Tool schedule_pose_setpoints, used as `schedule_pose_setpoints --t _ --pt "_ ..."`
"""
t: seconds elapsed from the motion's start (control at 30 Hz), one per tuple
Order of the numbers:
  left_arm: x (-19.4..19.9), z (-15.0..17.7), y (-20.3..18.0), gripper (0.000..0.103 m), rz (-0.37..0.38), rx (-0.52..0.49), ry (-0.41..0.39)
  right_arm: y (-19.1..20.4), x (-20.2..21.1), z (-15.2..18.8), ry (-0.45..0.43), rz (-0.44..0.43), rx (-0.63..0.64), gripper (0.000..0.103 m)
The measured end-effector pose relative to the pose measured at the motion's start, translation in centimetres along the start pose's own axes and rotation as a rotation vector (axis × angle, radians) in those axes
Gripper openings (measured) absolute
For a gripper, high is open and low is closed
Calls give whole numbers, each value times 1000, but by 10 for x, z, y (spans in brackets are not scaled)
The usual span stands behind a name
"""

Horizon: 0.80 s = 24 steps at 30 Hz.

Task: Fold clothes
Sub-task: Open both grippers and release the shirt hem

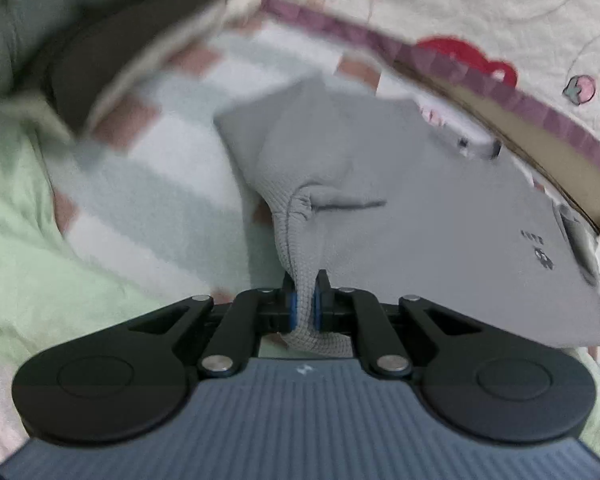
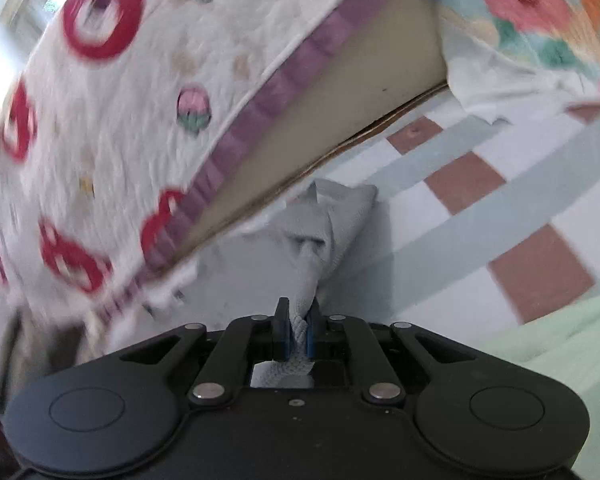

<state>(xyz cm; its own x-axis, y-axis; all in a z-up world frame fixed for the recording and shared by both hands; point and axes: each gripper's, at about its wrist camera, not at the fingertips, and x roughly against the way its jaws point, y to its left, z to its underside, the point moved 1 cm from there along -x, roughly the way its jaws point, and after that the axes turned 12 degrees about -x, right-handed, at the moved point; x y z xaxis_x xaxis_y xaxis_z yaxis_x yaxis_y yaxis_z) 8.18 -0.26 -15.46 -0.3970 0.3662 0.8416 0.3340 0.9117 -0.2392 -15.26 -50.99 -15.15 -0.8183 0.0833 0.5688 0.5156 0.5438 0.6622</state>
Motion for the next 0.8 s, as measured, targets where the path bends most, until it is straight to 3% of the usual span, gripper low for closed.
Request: schedule_pose_setpoints --t 0.1,0.23,0.3,0.37,0.47,0.53,0.63,0.67,0.7,0.77,0.8 --pt "-17 5 8 7 28 54 63 -13 -6 13 5 48 38 8" --pt "-7 6 -8 7 -20 -67 54 -7 -1 15 7 65 88 8" --pt "-20 13 -15 8 -84 -134 136 1 3 17 1 77 164 8" --pt "-36 22 -20 13 -147 -215 212 2 -5 21 34 134 232 8" --pt "-31 18 -24 15 -166 -247 214 -4 -19 27 107 233 277 7" --pt "-24 18 -18 17 -155 -219 215 -3 -15 29 103 276 318 9" --pt "-7 16 -14 21 -92 -176 223 6 -6 32 62 416 406 27" --pt "0 14 -16 27 -56 -177 222 12 -3 32 43 441 422 29" --pt "8 12 -19 31 -27 -199 207 18 0 31 22 449 428 30" --pt "13 2 -14 34 2 -201 169 42 -4 29 23 384 430 31" --pt "16 -4 -12 34 17 -202 151 54 -7 28 29 342 429 40"
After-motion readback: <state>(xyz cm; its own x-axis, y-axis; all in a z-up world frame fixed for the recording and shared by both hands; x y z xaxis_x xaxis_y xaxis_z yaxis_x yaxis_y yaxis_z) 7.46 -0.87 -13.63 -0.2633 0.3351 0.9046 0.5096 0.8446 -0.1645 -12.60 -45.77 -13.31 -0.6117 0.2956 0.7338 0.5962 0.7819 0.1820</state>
